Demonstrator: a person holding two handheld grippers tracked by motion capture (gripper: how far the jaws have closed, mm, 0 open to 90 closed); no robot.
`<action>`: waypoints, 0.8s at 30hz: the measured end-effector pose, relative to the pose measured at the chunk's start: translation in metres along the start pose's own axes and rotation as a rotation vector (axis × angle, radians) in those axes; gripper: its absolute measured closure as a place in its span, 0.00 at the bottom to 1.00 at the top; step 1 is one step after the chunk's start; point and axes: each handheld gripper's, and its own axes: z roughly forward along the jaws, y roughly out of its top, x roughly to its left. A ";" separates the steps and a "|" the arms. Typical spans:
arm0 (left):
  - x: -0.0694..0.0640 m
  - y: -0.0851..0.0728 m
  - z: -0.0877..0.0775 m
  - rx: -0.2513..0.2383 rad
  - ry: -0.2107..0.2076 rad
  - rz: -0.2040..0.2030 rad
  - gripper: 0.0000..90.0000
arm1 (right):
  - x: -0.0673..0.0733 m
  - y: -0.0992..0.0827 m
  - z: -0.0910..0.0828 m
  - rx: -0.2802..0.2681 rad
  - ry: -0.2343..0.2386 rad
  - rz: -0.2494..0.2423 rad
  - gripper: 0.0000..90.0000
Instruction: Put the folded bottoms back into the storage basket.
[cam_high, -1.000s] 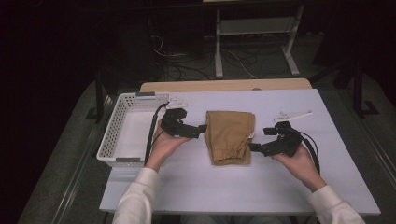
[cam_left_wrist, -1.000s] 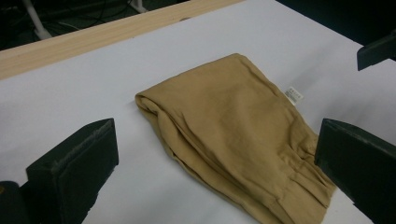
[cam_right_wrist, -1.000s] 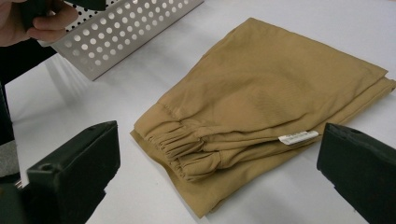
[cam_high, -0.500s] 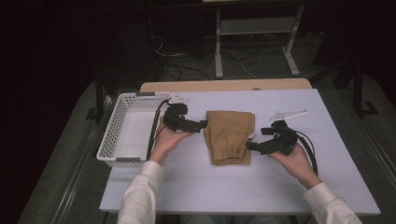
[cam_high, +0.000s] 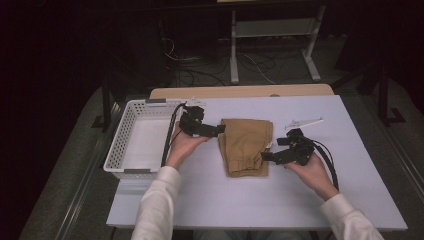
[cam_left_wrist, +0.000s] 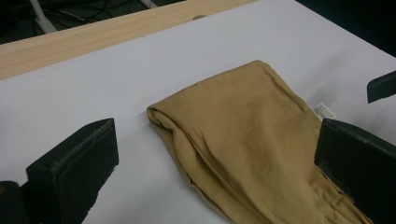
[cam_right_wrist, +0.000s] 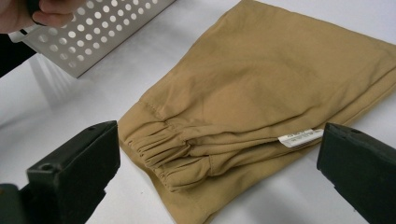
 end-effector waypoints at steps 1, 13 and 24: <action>0.000 0.001 0.001 -0.001 0.002 -0.001 0.01 | 0.000 0.000 0.001 0.002 0.000 0.004 0.00; 0.006 0.004 0.024 0.029 0.030 -0.033 0.01 | -0.009 -0.004 0.009 0.021 -0.012 0.033 0.00; 0.008 -0.001 0.043 0.048 0.055 -0.044 0.01 | -0.016 -0.011 0.018 0.053 -0.028 0.064 0.00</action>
